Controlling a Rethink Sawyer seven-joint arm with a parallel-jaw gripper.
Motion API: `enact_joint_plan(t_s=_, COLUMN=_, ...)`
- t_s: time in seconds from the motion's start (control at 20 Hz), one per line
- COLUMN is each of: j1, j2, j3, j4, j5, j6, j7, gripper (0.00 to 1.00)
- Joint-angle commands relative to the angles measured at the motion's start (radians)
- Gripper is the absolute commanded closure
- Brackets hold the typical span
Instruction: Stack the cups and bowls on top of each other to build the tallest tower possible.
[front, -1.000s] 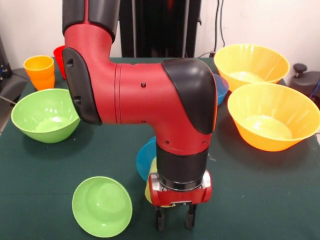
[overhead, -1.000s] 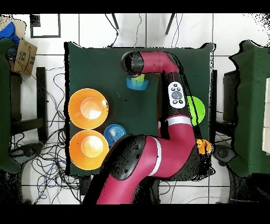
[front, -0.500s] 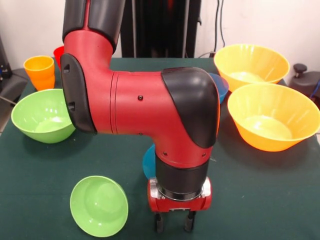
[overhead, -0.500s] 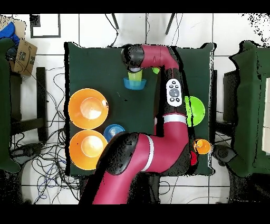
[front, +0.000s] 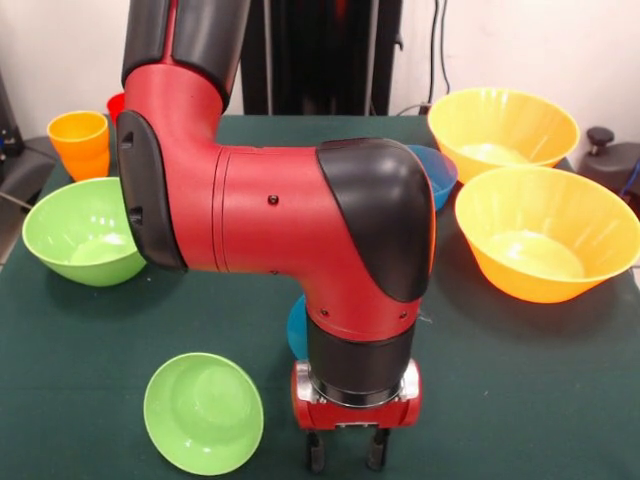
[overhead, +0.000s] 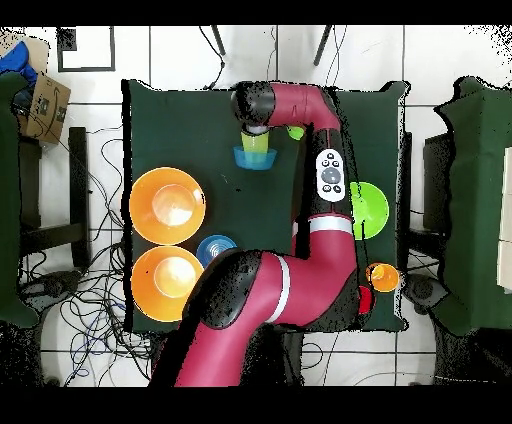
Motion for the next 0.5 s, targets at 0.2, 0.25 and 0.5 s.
enact_joint_plan(t_s=0.2, j1=0.006, j2=0.024, j3=0.010, j4=-0.076, j5=-0.008, j6=0.120, j7=-0.032, gripper=0.00)
enact_joint_plan(t_s=0.25, j1=0.011, j2=0.026, j3=0.015, j4=-0.098, j5=-0.010, j6=0.146, j7=-0.036, gripper=0.00)
enact_joint_plan(t_s=0.5, j1=0.050, j2=0.030, j3=-0.025, j4=-0.207, j5=-0.069, j6=0.438, j7=-0.081, gripper=0.00)
